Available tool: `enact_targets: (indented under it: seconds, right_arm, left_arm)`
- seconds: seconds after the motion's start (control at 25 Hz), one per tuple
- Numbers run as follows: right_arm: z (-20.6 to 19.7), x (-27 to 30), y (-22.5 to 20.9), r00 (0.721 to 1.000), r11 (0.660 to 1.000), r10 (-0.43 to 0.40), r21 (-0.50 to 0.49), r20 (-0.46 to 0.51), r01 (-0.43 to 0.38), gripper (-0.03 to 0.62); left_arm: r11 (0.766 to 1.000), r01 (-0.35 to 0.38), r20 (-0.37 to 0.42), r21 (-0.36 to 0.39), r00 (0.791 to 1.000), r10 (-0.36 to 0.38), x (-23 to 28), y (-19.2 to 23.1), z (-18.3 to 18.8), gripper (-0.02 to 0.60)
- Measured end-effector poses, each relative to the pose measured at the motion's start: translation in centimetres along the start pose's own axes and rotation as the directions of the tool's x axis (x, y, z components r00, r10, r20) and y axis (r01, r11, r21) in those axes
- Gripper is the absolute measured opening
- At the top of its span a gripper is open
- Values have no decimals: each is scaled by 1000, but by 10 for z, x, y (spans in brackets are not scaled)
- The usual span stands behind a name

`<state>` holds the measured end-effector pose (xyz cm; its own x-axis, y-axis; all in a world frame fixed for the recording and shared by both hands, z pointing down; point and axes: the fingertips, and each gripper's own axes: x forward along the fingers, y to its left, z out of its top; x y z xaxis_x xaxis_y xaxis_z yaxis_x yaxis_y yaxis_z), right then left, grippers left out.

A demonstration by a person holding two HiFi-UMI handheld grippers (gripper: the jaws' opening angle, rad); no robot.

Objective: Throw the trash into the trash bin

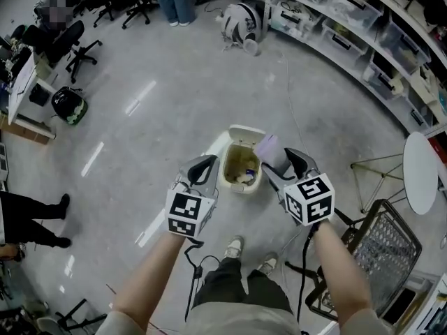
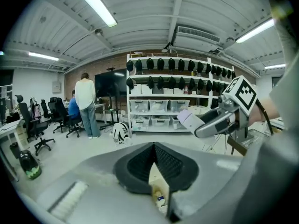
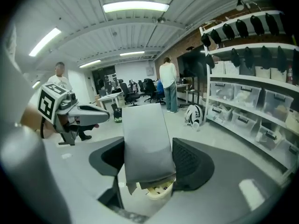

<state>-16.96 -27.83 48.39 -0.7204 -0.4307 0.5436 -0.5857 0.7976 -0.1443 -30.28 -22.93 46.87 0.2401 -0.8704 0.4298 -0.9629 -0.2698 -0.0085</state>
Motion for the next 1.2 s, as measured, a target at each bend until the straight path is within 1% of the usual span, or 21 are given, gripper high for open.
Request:
enact_targets:
  seconds: [0.08, 0.2, 0.36, 0.56, 0.76, 0.84, 0.96, 1.08, 1.2]
  right_arm:
    - [-19, 27, -3, 999, 1000, 3, 10, -35, -2, 299]
    - [-51, 65, -7, 996, 999, 12, 40, -86, -8, 299]
    - [-94, 109, -15, 986, 998, 22, 64, -165, -11, 299]
    - [-156, 153, -14, 970, 995, 41, 96, -238, -18, 301]
    - [-217, 194, -14, 956, 993, 43, 118, -290, -9, 300]
    - [-244, 208, -17, 951, 991, 37, 130, -307, 4, 301]
    - [-283, 227, -19, 941, 993, 24, 121, -336, 18, 301]
    - [-314, 240, -16, 930, 994, 29, 112, -368, 13, 302]
    - [-337, 249, -14, 920, 994, 34, 105, -389, 8, 304]
  left_arm:
    - [1000, -1, -35, -23, 999, 0, 13, 10, -21, 2]
    - [1000, -9, -74, -26, 997, 7, 35, 27, -63, 2]
    - [999, -8, -130, -39, 991, 3, 65, 39, -111, 2]
    - [996, -5, -202, -89, 979, -13, 94, 35, -179, 2]
    - [993, 14, -241, -115, 970, -42, 119, 28, -236, 2]
    - [990, 14, -245, -137, 968, -48, 127, 25, -258, 2]
    - [984, -1, -252, -177, 967, -45, 137, 26, -291, 2]
    - [980, -19, -293, -198, 955, -41, 143, 26, -321, 2]
    - [975, -25, -322, -222, 946, -49, 147, 22, -344, 2]
